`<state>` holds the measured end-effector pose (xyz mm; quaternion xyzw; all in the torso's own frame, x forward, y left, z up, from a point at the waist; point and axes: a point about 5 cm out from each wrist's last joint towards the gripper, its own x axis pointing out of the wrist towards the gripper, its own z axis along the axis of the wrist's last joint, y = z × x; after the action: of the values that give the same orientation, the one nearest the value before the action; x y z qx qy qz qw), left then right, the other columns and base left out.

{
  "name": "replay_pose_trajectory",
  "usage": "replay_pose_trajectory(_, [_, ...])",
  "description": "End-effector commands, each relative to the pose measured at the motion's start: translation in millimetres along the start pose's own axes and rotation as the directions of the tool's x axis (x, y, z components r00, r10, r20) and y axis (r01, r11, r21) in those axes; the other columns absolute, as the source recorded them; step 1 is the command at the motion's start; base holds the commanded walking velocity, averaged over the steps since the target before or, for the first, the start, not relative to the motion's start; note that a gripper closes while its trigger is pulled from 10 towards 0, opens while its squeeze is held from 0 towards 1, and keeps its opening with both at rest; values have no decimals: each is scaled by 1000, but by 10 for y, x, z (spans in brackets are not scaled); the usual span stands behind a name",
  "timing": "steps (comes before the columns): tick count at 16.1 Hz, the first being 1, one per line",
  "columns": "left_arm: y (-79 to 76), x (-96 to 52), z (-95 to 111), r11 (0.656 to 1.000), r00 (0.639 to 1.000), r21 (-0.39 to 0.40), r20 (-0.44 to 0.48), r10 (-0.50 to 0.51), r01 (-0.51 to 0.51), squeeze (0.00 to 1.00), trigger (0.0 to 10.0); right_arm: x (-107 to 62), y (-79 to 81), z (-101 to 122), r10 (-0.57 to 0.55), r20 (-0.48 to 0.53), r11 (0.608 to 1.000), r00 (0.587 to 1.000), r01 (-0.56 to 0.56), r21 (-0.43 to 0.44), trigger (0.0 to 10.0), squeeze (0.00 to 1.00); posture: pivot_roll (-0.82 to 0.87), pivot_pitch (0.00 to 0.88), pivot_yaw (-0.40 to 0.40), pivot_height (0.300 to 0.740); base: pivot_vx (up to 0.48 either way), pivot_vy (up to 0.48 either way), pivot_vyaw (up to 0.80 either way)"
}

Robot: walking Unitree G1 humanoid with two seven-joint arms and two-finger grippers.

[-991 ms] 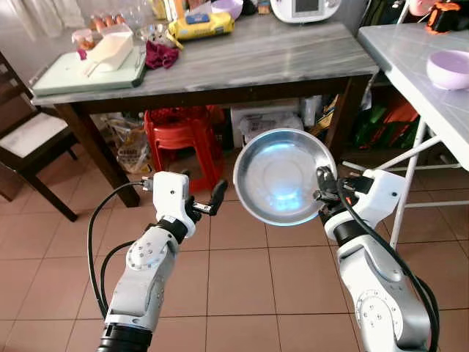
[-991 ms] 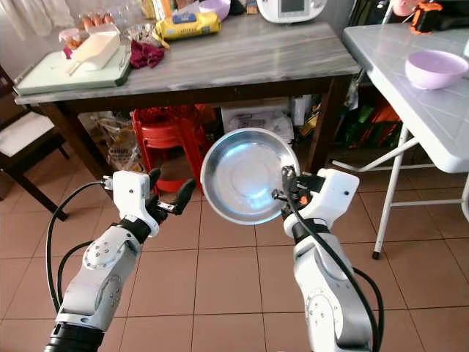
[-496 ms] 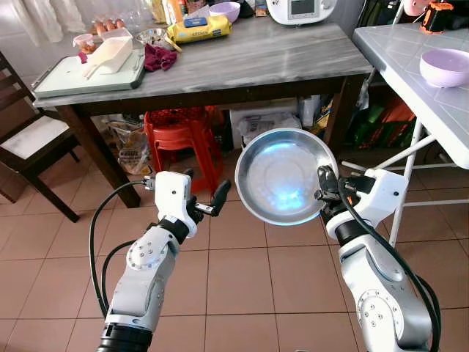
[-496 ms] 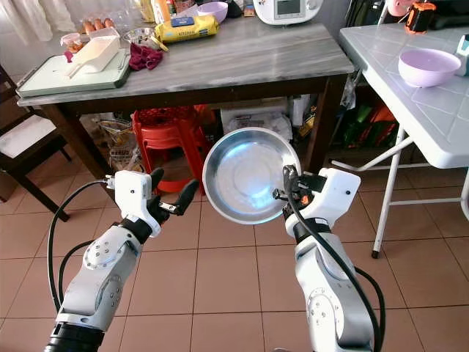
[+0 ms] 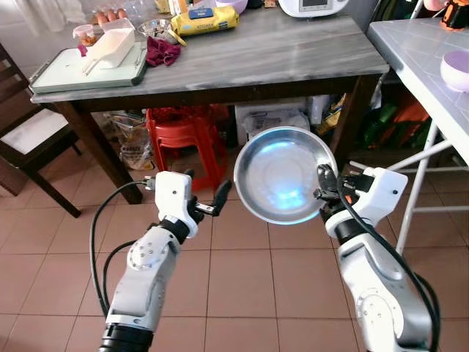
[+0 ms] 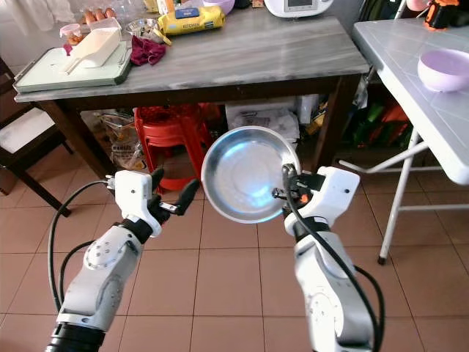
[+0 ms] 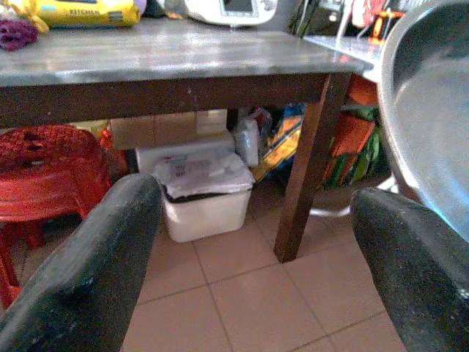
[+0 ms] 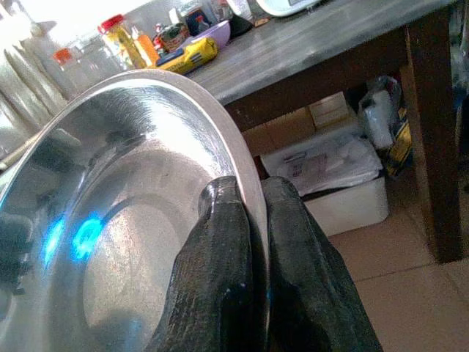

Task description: Setting the table

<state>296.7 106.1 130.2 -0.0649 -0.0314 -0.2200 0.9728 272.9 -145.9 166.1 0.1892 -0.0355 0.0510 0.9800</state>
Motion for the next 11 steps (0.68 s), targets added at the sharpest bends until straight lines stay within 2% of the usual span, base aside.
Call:
replay_pose_trajectory(1, [37,-12,38,1000,1000,14,16,2,-2,0,10000,18,43,4,15,9,1000,1000,-15,11,10000,0,-169,86,89,740,289,0,0])
replay_pose_trajectory(3, [34,-12,31,1000,1000,12,19,3,-4,0,10000,32,37,5,16,10,1000,1000,-16,6,10000,0,-168,82,89,740,294,0,0])
replay_pose_trajectory(5, [103,-47,-6,1000,1000,22,-7,9,-9,0,10000,54,100,-9,20,18,1000,1000,-20,10,10000,0,-158,67,112,740,300,0,0])
replay_pose_trajectory(6, [36,-23,4,999,1000,35,-1,-27,27,0,10000,37,31,-27,1,12,1000,1000,-1,13,10000,0,-165,51,94,740,300,0,0])
replay_pose_trajectory(7, [38,3,18,1000,1000,22,11,-7,6,0,10000,32,-18,-50,-9,-9,1000,1000,9,12,10000,0,-157,54,88,740,307,0,0])
replay_pose_trajectory(8, [63,3,17,1000,1000,10,12,13,-13,0,10000,38,0,-39,13,-10,1000,1000,-13,-13,10000,0,-167,59,91,740,304,0,0])
replay_pose_trajectory(11, [53,-34,-3,1000,1000,14,7,1,-1,0,10000,70,12,-29,-2,6,1000,1000,2,4,10000,0,-165,58,93,740,305,0,0])
